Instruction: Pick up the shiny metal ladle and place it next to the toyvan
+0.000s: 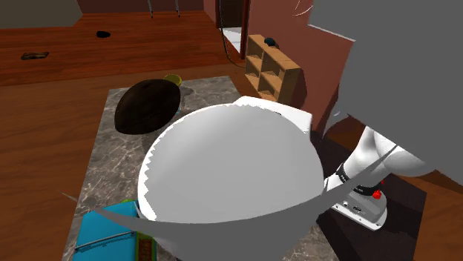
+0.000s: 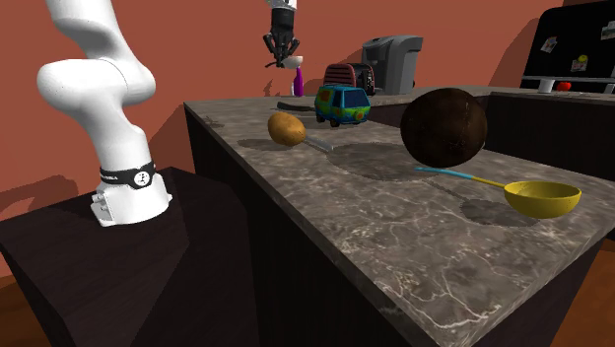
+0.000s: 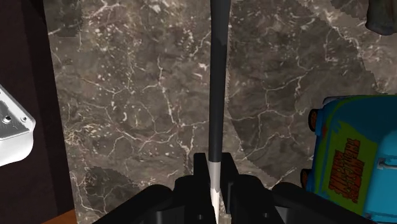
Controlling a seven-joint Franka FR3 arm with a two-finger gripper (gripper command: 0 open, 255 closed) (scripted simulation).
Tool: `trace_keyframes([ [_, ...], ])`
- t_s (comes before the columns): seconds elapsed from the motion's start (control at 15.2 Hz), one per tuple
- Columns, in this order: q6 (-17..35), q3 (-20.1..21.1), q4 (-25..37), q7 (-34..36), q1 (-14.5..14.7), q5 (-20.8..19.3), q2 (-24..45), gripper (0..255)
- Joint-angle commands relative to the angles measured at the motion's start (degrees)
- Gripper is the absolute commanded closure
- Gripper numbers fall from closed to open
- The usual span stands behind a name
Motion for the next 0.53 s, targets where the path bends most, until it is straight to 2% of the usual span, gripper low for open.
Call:
trace_keyframes([
  [0.0, 1.62, 0.06, -1.63, 0.10, 0.05, 0.06, -0.05, 255],
  [0.46, 6.96, 0.30, -6.56, 0.46, 0.20, -0.40, 0.61, 255],
])
